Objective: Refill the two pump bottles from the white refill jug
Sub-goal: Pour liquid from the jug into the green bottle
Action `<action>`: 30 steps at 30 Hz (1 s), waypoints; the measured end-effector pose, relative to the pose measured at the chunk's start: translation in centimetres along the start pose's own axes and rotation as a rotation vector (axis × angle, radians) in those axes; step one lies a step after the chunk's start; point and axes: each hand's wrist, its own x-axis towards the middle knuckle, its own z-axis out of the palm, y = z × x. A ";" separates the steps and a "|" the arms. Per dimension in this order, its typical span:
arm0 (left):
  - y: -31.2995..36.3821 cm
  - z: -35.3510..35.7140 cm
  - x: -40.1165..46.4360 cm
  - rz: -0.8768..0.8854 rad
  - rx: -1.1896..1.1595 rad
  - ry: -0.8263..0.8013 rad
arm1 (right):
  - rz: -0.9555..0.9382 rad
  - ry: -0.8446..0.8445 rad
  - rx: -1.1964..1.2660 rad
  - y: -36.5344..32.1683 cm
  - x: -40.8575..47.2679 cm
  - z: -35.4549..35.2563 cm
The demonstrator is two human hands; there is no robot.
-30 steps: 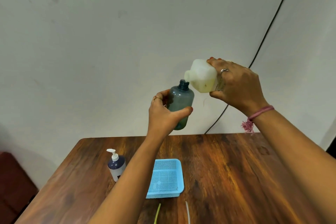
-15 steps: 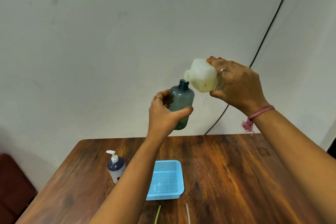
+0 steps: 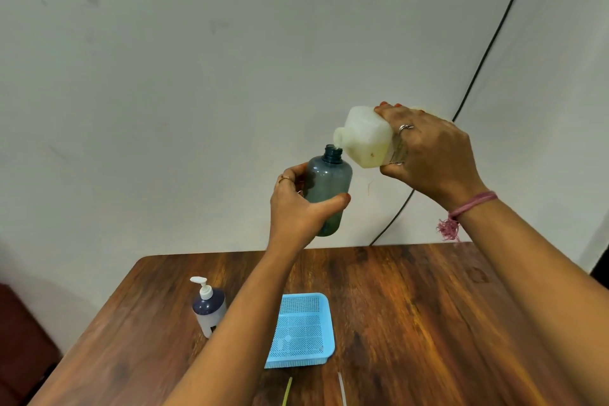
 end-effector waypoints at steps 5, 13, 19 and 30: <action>-0.2 -0.1 0.1 -0.003 -0.004 -0.006 | 0.004 -0.005 -0.020 -0.1 0.1 0.1; -0.3 -0.2 0.3 -0.006 -0.002 -0.009 | 0.008 -0.018 -0.025 -0.2 0.2 0.3; -0.4 -0.4 0.3 0.002 0.002 -0.008 | 0.001 -0.018 -0.028 -0.4 0.3 0.3; -0.5 -0.7 0.6 -0.001 -0.004 -0.007 | -0.018 -0.009 -0.034 -0.6 0.9 0.3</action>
